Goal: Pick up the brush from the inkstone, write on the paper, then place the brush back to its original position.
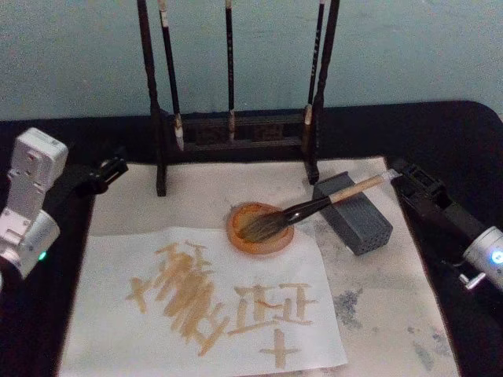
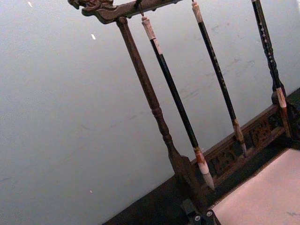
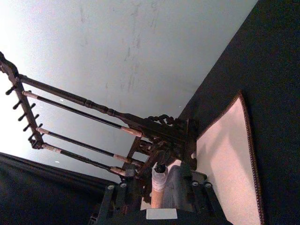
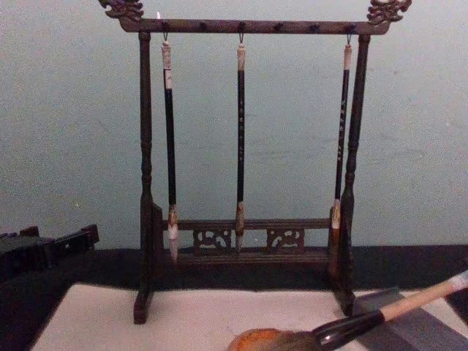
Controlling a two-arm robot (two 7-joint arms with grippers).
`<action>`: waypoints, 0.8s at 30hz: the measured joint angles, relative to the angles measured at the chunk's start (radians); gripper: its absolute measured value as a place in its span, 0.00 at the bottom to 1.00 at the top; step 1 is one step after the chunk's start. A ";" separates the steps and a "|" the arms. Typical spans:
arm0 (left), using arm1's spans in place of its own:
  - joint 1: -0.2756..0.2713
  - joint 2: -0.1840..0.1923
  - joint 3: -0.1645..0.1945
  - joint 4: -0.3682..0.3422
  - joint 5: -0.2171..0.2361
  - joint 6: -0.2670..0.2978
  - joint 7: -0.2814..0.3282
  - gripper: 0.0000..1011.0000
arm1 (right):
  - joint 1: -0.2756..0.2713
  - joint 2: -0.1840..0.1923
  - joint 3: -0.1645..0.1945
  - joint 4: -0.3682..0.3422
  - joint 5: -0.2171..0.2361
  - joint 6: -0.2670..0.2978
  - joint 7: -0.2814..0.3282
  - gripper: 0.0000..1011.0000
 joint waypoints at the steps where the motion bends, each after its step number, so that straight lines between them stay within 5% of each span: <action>1: 0.000 0.000 0.000 0.000 0.000 0.000 0.000 0.99 | 0.000 0.000 0.000 0.000 0.000 0.000 0.000 0.61; 15: 0.000 0.000 0.000 0.000 0.000 0.000 0.000 0.99 | -0.001 0.000 0.000 0.000 0.000 0.000 0.000 0.17; 24: 0.000 0.000 0.000 0.000 0.000 0.000 0.000 0.99 | -0.001 0.000 0.000 0.000 0.000 0.000 0.000 0.16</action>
